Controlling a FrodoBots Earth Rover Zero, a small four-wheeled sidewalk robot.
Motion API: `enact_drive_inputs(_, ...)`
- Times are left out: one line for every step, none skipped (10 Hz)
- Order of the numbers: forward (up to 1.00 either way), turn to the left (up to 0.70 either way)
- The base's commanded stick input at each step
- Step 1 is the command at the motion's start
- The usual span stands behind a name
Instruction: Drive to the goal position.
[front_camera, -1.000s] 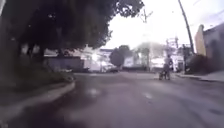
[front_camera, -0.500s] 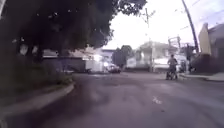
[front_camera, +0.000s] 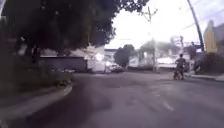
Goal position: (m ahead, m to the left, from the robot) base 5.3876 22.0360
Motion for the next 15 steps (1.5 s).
enact_drive_inputs(0.70,0.00)
enact_drive_inputs(0.70,0.00)
enact_drive_inputs(0.70,0.00)
enact_drive_inputs(0.70,0.00)
enact_drive_inputs(0.70,0.00)
enact_drive_inputs(0.70,0.00)
enact_drive_inputs(0.70,0.00)
enact_drive_inputs(0.70,0.00)
enact_drive_inputs(0.70,0.00)
enact_drive_inputs(0.70,0.00)
enact_drive_inputs(0.70,0.00)
enact_drive_inputs(0.70,0.00)
enact_drive_inputs(0.70,0.00)
enact_drive_inputs(0.70,0.00)
enact_drive_inputs(0.70,0.00)
